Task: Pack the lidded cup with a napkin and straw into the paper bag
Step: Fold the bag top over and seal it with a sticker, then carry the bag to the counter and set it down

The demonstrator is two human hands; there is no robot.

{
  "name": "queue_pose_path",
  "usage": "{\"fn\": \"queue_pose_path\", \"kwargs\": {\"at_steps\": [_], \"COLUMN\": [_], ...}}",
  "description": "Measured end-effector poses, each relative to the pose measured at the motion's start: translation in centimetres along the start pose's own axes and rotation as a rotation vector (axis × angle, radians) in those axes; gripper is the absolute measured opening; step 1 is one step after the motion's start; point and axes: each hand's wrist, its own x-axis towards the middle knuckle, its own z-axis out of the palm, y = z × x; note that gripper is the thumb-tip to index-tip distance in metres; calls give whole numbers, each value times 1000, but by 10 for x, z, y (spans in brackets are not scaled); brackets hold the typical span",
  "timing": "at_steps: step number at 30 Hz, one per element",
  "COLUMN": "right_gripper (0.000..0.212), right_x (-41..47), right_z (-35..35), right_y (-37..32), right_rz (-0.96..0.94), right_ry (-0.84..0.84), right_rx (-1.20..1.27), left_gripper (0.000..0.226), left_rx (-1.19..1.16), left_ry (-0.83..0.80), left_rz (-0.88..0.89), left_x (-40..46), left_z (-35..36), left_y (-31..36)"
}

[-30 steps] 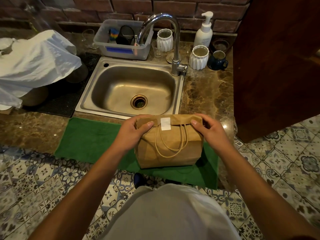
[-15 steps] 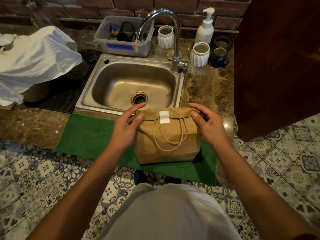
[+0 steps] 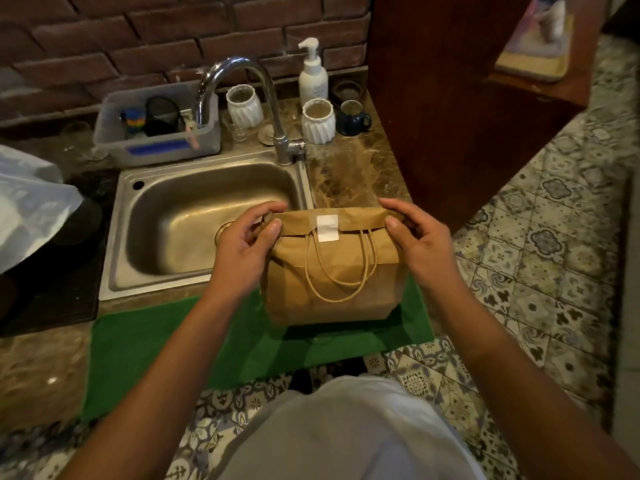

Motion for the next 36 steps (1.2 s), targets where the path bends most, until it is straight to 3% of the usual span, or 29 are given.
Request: {"fn": "queue_pose_path", "kwargs": {"at_steps": [15,27,36], "right_gripper": [31,35,31], "right_x": [-131,-284,-414], "right_z": [0,-63,-129], "right_y": [-20,-23,-12], "right_rz": [46,189,242], "right_ry": [479,929,1137], "right_rx": [-79,-135,-123], "left_gripper": [27,25,23], "left_rx": [38,23,25], "left_ry": [-462,-847,-1022], "left_rz": [120,144,209], "left_x": [-6,-84,-193], "left_z": [21,142,247], "left_y": [20,45,63]}}
